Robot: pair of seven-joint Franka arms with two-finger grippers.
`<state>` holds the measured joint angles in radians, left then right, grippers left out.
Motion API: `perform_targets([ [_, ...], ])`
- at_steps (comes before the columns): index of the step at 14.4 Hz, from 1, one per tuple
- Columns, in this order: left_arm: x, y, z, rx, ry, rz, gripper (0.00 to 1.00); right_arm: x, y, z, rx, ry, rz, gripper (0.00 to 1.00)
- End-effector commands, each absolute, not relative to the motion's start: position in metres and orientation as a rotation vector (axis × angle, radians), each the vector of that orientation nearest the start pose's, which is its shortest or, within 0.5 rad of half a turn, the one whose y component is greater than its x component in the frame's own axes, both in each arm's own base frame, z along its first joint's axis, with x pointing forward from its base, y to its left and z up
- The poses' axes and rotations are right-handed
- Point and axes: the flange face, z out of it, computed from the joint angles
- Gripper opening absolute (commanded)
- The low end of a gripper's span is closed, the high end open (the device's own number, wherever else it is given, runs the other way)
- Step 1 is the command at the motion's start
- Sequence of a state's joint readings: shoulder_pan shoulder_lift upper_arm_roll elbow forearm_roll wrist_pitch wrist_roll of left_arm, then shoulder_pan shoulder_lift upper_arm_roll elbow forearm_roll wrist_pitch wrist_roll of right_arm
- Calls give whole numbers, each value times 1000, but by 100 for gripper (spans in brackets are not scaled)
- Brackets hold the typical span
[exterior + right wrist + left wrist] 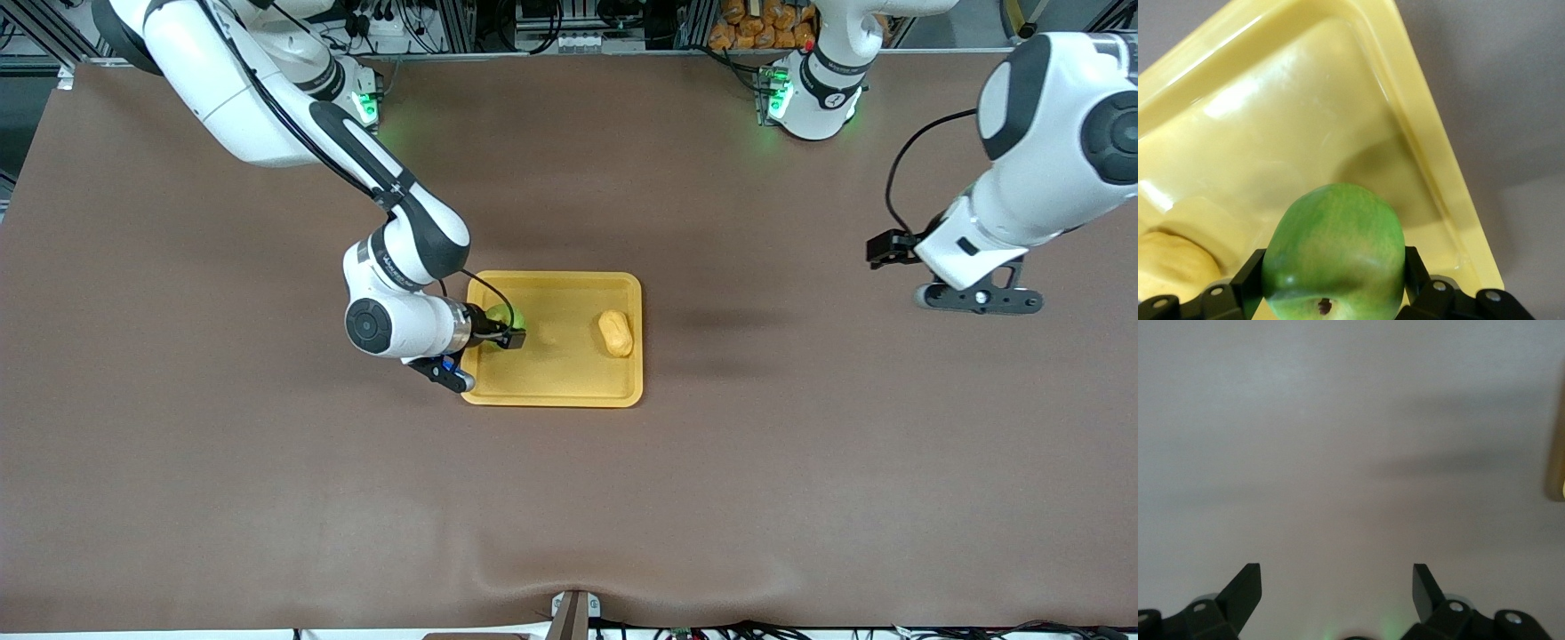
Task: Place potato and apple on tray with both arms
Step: 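Lower the apple onto the tray while the left gripper retracts to rest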
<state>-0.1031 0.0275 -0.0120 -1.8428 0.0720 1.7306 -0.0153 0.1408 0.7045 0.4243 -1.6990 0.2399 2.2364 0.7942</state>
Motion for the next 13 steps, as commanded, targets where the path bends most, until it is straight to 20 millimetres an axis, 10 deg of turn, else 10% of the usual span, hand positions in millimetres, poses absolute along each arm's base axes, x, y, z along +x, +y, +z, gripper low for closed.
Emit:
perform_targets([
  [1, 538, -27, 517, -3076, 235, 205, 100, 574, 345, 204, -2767, 636, 523, 0],
  [5, 541, -7, 567, -3084, 197, 79, 100, 574, 341, 201, -2829, 583, 480, 10],
  [6, 542, -8, 584, -3083, 194, 53, 100, 575, 340, 201, -2844, 572, 464, 26],
  [8, 541, -17, 610, -3081, 196, 40, 100, 575, 342, 200, -2847, 565, 458, 100],
  [13, 544, -53, 641, -3077, 267, -11, 100, 578, 340, 205, -2833, 577, 464, 100],
])
